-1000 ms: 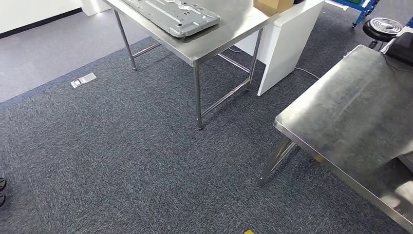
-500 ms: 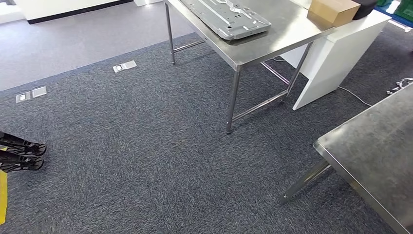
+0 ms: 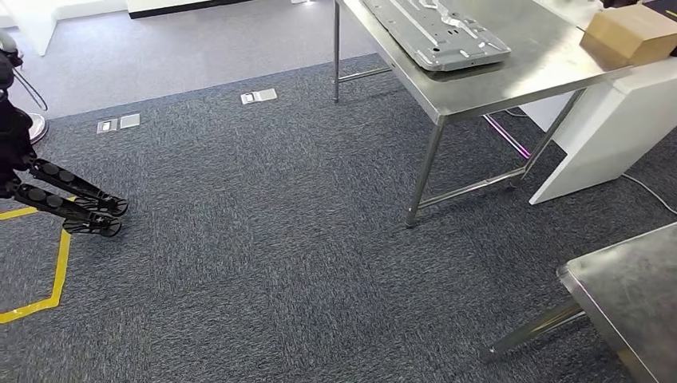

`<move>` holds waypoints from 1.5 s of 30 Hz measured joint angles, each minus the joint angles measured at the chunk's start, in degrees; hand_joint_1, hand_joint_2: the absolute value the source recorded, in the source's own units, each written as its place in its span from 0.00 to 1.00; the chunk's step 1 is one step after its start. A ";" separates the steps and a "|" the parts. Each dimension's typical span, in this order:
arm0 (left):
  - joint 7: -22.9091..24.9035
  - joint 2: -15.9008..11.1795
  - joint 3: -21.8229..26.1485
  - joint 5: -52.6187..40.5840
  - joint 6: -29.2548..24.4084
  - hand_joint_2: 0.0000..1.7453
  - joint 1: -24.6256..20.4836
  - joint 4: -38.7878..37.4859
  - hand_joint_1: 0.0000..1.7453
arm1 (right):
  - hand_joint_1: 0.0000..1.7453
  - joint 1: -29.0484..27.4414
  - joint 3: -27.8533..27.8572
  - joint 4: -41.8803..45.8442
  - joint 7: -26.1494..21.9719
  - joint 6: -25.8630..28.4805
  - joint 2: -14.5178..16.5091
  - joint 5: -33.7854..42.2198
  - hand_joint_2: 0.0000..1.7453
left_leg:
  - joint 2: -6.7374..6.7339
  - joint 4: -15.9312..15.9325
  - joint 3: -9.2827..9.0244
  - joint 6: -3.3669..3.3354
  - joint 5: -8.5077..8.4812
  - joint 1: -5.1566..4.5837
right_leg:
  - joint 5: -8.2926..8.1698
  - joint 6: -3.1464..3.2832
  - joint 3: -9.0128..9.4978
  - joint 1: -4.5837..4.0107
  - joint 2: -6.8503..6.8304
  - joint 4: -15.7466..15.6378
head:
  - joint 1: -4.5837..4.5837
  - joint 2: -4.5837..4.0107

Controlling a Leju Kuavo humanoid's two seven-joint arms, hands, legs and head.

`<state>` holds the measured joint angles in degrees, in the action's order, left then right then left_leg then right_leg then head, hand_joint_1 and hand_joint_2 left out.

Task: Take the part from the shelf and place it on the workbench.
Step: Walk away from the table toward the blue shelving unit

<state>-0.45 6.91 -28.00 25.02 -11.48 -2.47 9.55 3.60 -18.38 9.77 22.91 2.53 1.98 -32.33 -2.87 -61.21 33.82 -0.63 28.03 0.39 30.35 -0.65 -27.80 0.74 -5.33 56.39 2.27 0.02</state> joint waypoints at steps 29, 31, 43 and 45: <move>4.40 -0.68 2.85 2.78 1.86 1.00 -0.32 -0.26 0.00 | 0.00 -0.21 1.67 -0.26 -0.77 -0.87 -1.01 0.32 0.00 | 1.59 -5.49 1.75 0.06 2.63 -0.28 | -1.11 0.93 -1.31 -0.28 0.59 0.17 | -0.11 0.00; 4.75 -0.66 2.85 2.78 1.59 1.00 -0.40 -0.26 0.00 | 0.00 -0.14 2.13 -0.26 -0.77 -0.87 -0.74 0.42 0.00 | -0.97 1.58 -2.34 -0.39 0.65 -0.57 | -0.92 0.69 -0.88 -0.56 -0.53 0.22 | -0.09 0.00; 1.68 1.94 5.00 8.16 -5.78 1.00 -0.42 -0.24 0.00 | 0.00 0.68 0.54 -0.13 -12.66 -6.75 -0.93 -5.62 0.00 | 6.32 4.85 -3.10 -2.87 -1.21 -0.33 | 4.46 -1.39 -7.66 -0.16 5.41 15.11 | 0.06 0.00; 2.11 2.24 5.66 8.72 -5.81 1.00 -0.42 -0.23 0.00 | 0.00 0.67 0.43 -0.15 -13.17 -7.13 -1.01 -5.34 0.00 | 8.12 4.75 -3.27 -2.53 -1.18 -0.17 | 0.88 -2.54 -4.31 0.33 6.85 7.35 | 0.08 0.00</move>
<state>1.66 9.15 -22.34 33.74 -17.29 -2.89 9.32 4.27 -17.95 9.62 9.75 -4.60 0.97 -37.67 5.25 -56.47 30.55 -3.16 26.84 0.22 31.23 -3.19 -32.11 1.07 1.51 63.74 2.35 0.02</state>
